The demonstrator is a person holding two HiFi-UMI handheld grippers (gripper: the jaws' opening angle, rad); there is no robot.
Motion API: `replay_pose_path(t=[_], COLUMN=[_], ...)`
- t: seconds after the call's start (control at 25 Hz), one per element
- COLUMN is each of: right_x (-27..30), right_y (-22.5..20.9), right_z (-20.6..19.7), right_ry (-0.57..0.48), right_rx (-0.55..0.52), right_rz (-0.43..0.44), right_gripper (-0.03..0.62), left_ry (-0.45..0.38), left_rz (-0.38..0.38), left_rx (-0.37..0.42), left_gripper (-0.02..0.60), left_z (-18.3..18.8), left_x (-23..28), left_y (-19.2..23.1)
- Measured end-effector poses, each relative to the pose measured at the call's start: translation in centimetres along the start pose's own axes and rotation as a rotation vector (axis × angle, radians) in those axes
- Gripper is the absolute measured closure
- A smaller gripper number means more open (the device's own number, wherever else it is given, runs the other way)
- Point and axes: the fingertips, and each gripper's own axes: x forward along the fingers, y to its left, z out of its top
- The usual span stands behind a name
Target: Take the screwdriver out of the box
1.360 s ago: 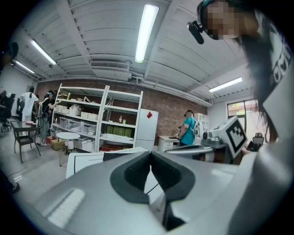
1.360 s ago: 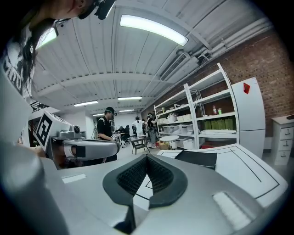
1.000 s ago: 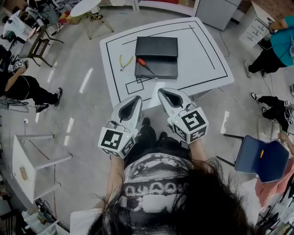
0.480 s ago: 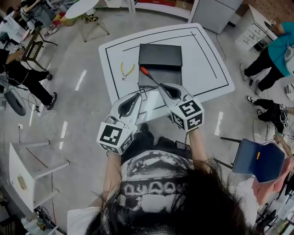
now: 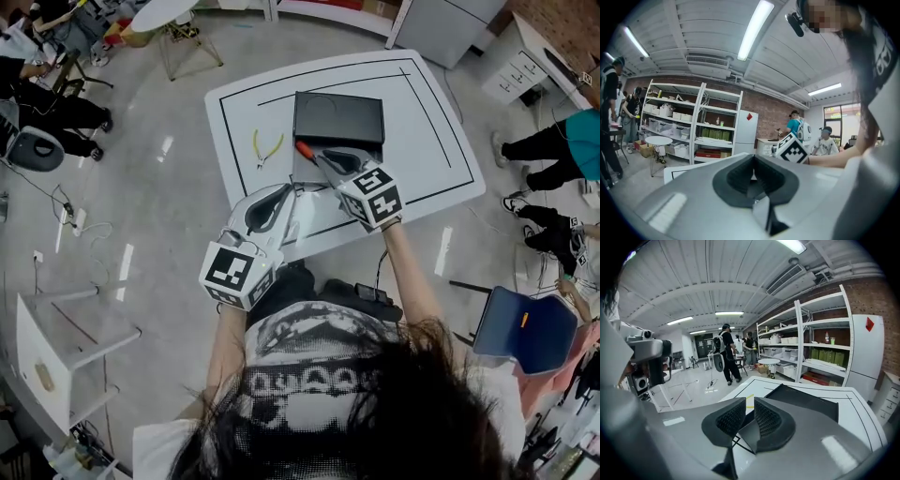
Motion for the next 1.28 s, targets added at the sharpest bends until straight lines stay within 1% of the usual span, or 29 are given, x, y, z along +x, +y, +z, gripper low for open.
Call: replay_pose_path(t=[0.16,0.36,0.52,0.64,0.76,1.04,1.2,1.28], right_x=[3.4,7.3,9.7,11.4,12.6,14.2,14.2,14.3], right_y=[-1.1,-2.5,-3.3,-3.4,-3.5,-3.9,-4.0,-4.0], right_z=[-1.7,-4.6,-6.7,-8.0,-9.2,-11.4,-11.5,-11.4], right_ry=[0.11,0.242,0.342,0.402,0.451,0.544,0.552,0.547], right_rx=[-0.037,-0.072,-0.09,-0.091,-0.084,-0.095,-0.118,-0.133], right_rz=[0.021,0.02,0.032,0.059,0.064,0.043,0.021,0.016], right_gripper=[0.517,0.513,0.497,0.471,0.467,0.459,0.464,0.482], left_ry=[0.006,0.012,0.016,0.016,0.018,0.024,0.029,0.031], left_rz=[-0.003,0.009,0.016,0.024,0.03,0.049,0.061,0.066], left_rx=[-0.009,-0.02,-0.028,-0.031,-0.032,-0.042,-0.052,-0.057], left_gripper=[0.581,0.581,0.581,0.581,0.581,0.581,0.581,0.581], left_z=[-0.1,-0.5,-0.8,-0.9,-1.1,-1.2,-1.4,-1.6], left_x=[0.1,-0.1,-0.2,-0.3,-0.4,-0.9,-1.1,-1.0], left_y=[0.7,1.8,2.8,3.5,4.0,5.3,5.9,6.1])
